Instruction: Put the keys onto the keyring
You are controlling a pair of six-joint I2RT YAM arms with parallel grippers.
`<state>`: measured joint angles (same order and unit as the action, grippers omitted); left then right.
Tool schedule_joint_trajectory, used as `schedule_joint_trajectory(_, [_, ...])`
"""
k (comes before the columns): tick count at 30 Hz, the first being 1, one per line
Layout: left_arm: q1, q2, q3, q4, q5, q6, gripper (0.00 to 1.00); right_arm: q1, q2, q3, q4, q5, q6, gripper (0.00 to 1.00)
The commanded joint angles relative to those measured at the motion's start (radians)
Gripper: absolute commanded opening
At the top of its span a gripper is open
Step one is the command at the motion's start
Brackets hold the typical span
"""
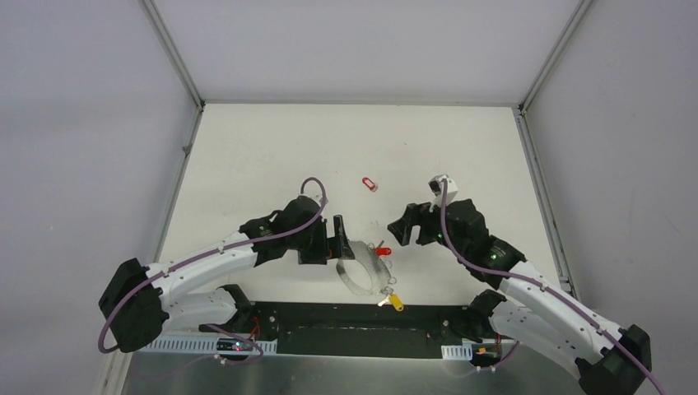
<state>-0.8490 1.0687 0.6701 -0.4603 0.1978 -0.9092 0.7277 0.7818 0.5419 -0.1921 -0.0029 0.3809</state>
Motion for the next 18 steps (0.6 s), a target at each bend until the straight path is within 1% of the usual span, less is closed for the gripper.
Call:
schedule_joint_trajectory(1, [0.004, 0.066, -0.058, 0.297, 0.118, -0.135, 0.90, -0.018, -0.057, -0.019, -0.186, -0.038, 0.160, 0.90])
schedule_joint_trajectory(4, [0.000, 0.130, -0.082, 0.415, 0.156, -0.173, 0.84, -0.030, -0.051, -0.035, -0.216, -0.090, 0.197, 0.91])
schedule_joint_trajectory(6, [-0.009, 0.161, -0.086, 0.456, 0.159, -0.185, 0.82, -0.043, -0.035, -0.033, -0.224, -0.111, 0.202, 0.95])
schedule_joint_trajectory(8, [-0.020, 0.181, -0.084, 0.513, 0.155, -0.190, 0.81, -0.062, -0.004, -0.026, -0.227, -0.134, 0.202, 0.97])
schedule_joint_trajectory(11, [-0.027, 0.197, -0.075, 0.554, 0.154, -0.191, 0.79, -0.101, 0.079, -0.009, -0.221, -0.197, 0.195, 0.98])
schedule_joint_trajectory(14, [-0.030, 0.196, -0.074, 0.579, 0.143, -0.190, 0.77, -0.147, 0.183, 0.000, -0.175, -0.327, 0.185, 0.97])
schedule_joint_trajectory(16, [-0.030, 0.188, -0.080, 0.589, 0.131, -0.195, 0.76, -0.175, 0.250, -0.009, -0.118, -0.413, 0.185, 0.94])
schedule_joint_trajectory(18, [-0.030, 0.175, -0.090, 0.594, 0.124, -0.207, 0.75, -0.204, 0.318, -0.018, -0.057, -0.502, 0.186, 0.88])
